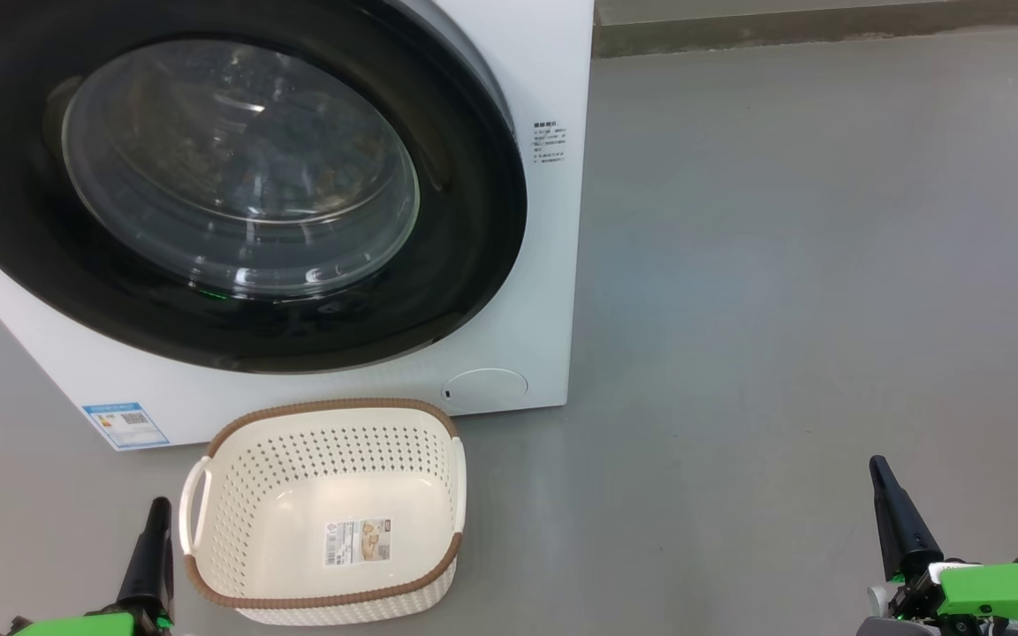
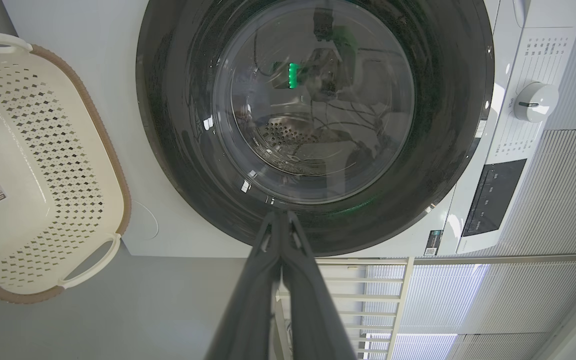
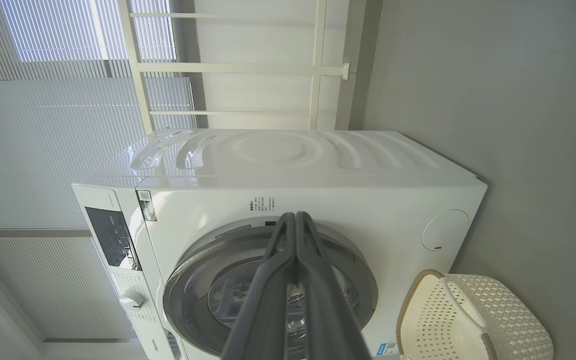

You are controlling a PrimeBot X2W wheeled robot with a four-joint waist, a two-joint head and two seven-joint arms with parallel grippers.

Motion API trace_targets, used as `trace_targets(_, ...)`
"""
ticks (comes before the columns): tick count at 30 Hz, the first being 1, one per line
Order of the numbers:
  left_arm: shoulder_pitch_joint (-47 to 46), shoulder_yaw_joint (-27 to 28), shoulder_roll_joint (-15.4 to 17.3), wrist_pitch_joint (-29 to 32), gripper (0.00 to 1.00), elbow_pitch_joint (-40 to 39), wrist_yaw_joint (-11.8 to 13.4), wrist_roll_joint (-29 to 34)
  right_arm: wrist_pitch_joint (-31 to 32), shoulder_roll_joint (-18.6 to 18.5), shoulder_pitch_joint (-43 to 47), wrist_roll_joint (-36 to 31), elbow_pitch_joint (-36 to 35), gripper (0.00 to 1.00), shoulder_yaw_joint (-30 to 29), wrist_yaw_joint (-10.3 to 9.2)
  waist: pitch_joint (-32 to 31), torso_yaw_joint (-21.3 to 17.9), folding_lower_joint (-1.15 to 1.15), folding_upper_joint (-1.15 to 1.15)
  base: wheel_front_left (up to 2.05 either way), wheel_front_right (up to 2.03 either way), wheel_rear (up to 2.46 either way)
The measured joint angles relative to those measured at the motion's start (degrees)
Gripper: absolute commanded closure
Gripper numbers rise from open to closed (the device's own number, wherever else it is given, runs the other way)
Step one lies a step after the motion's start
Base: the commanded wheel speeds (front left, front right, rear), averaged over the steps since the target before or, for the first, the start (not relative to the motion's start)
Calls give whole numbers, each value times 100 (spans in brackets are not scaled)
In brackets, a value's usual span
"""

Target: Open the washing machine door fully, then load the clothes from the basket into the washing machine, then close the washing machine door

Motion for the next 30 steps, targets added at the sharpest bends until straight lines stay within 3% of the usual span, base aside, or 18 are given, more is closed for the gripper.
trace_targets(30,-2,8,-2,0,100,0,-1,4,0,1,0,-1,0,100,-2,0,0,0,0,0,0,0,0)
